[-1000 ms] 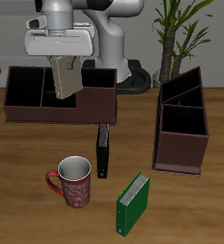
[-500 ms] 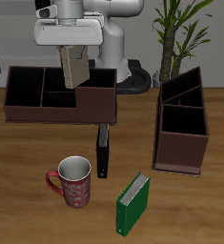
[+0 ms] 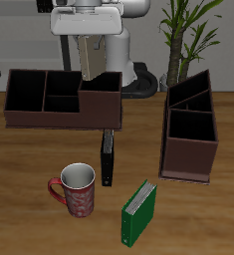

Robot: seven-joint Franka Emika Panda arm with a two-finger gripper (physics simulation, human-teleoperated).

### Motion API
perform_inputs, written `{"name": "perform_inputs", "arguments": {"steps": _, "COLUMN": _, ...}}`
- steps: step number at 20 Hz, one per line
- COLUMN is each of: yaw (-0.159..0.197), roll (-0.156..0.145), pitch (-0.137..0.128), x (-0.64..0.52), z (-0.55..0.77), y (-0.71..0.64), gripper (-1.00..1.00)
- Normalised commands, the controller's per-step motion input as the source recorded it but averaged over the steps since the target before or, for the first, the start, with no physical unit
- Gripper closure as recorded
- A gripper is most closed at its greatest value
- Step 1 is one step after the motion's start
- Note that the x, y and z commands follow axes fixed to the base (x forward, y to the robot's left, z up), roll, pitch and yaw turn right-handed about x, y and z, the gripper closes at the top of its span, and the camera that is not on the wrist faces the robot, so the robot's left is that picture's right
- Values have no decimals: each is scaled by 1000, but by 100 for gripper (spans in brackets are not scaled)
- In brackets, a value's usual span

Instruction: Place the yellow book into the left desk caddy's right compartment and place the green book into the back desk caddy's front compartment and place the black book into the back desk caddy's back compartment

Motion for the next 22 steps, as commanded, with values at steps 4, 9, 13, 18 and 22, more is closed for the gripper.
{"name": "perform_inputs", "arguments": {"steps": 4, "yaw": 16, "roll": 0, "pitch": 15, "x": 23, "z": 164, "y": 245, "gripper": 100}}
{"name": "perform_inputs", "arguments": {"steps": 9, "yaw": 3, "roll": -6, "pitch": 29, "x": 153, "z": 90, "y": 238, "gripper": 100}}
{"name": "perform_inputs", "arguments": {"steps": 13, "yaw": 0, "roll": -23, "pitch": 35, "x": 155, "z": 31, "y": 141, "gripper": 100}}
{"name": "perform_inputs", "arguments": {"steps": 18, "yaw": 21, "roll": 17, "pitch": 13, "x": 75, "z": 140, "y": 356, "gripper": 100}}
{"name": "perform_inputs", "arguments": {"steps": 22, "yaw": 21, "roll": 3, "pitch": 26, "x": 89, "z": 95, "y": 335, "gripper": 100}}
